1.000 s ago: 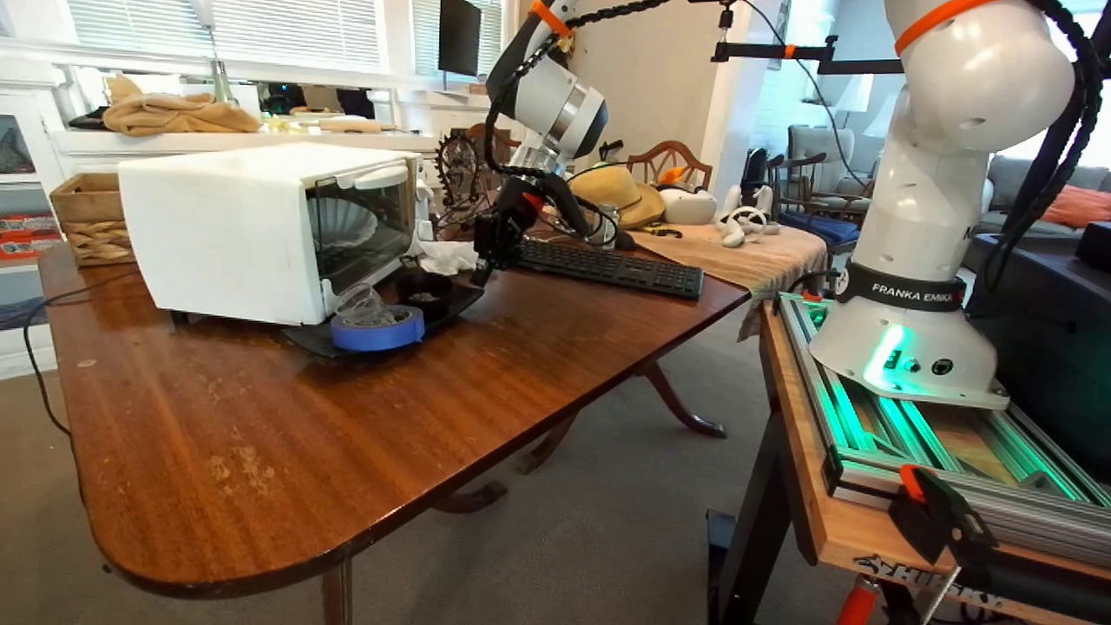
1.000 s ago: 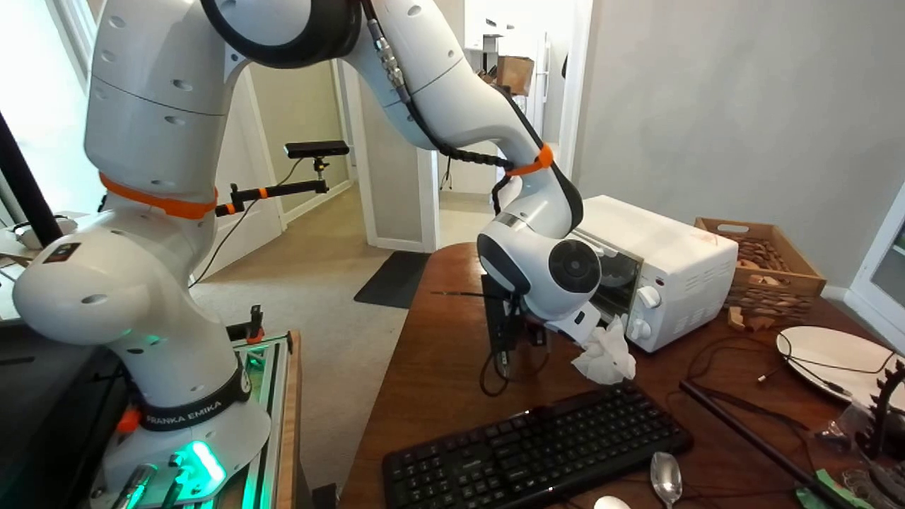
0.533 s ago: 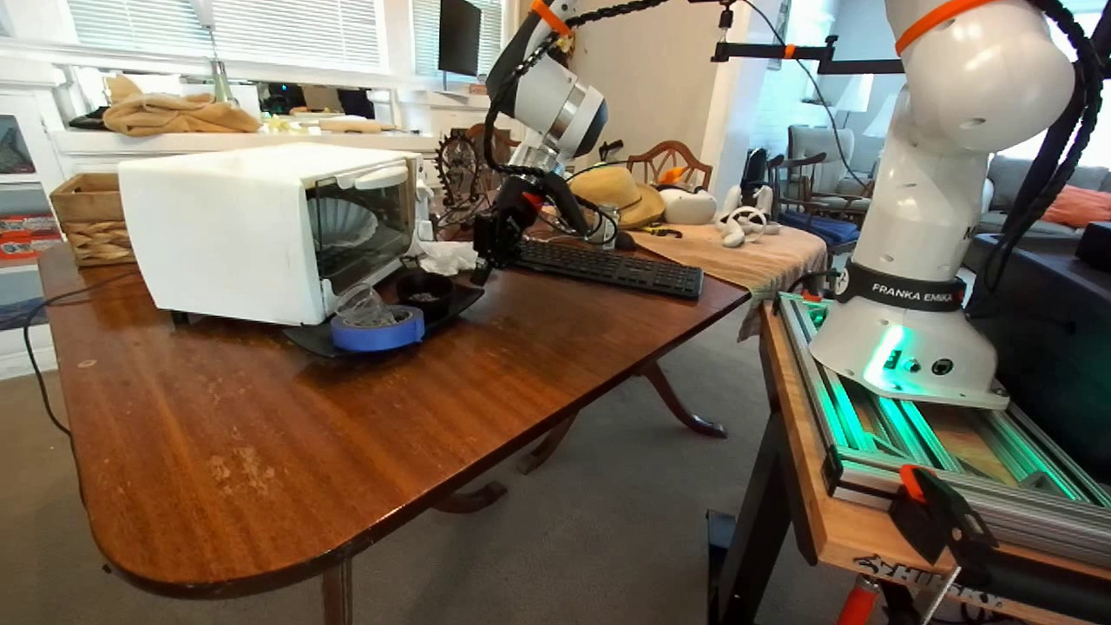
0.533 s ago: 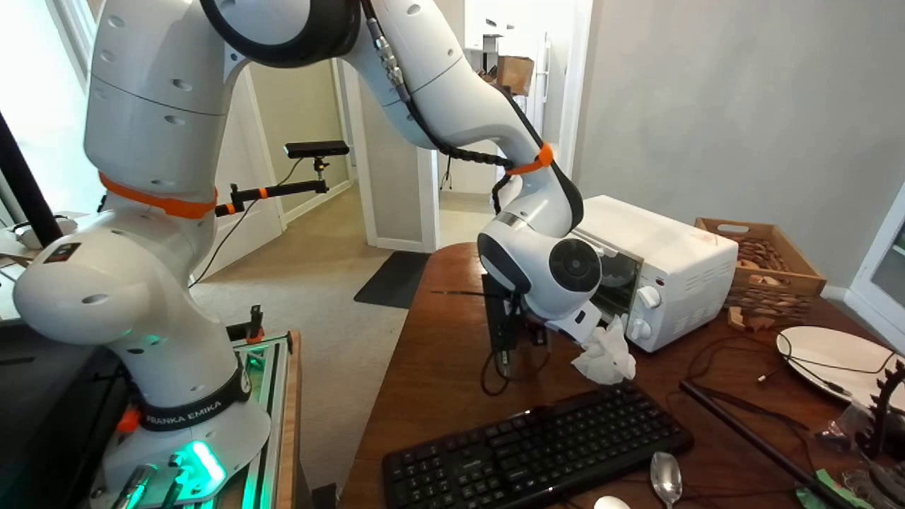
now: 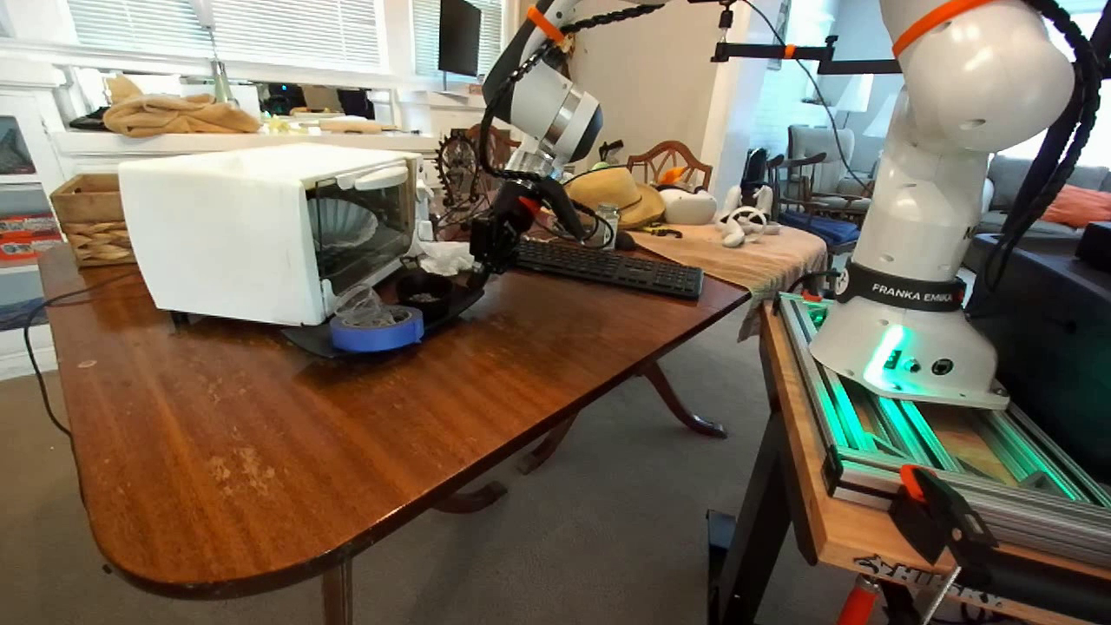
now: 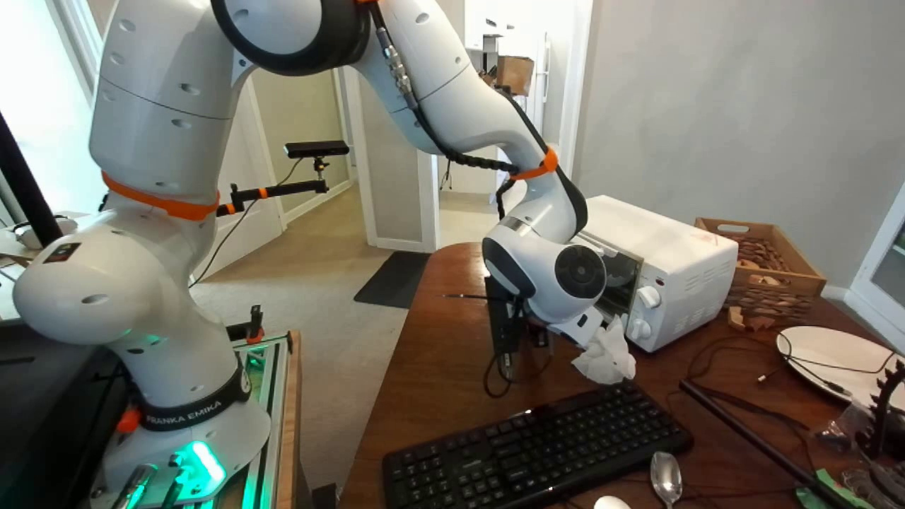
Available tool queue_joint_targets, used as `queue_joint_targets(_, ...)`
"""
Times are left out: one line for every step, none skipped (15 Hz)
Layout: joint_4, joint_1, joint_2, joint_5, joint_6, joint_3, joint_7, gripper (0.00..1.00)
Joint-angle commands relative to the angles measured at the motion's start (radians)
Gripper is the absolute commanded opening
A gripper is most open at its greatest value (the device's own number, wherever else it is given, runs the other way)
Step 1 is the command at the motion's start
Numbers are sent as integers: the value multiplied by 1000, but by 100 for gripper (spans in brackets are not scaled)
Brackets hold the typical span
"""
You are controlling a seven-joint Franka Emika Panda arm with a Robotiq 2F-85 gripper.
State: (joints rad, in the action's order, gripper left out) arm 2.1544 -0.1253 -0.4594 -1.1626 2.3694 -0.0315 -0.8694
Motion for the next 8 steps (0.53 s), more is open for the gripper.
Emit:
queue_joint_targets(-20, 4, -18, -6, -32, 7, -2, 42)
queue_joint_targets(-21, 4, -19, -5, -35, 7, -2, 49)
queue_joint_targets(-22, 5, -19, -4, -38, 8, 0, 56)
queue_joint_targets(-21, 5, -18, -4, -42, 8, 0, 64)
queue_joint_targets(-21, 4, -18, -6, -43, 9, 0, 62)
queue_joint_targets(-24, 4, -21, -5, -46, 9, 2, 58)
queue_joint_targets(-28, 3, -25, -5, -49, 8, 2, 55)
queue_joint_targets(-33, 4, -29, -5, -52, 8, 4, 43)
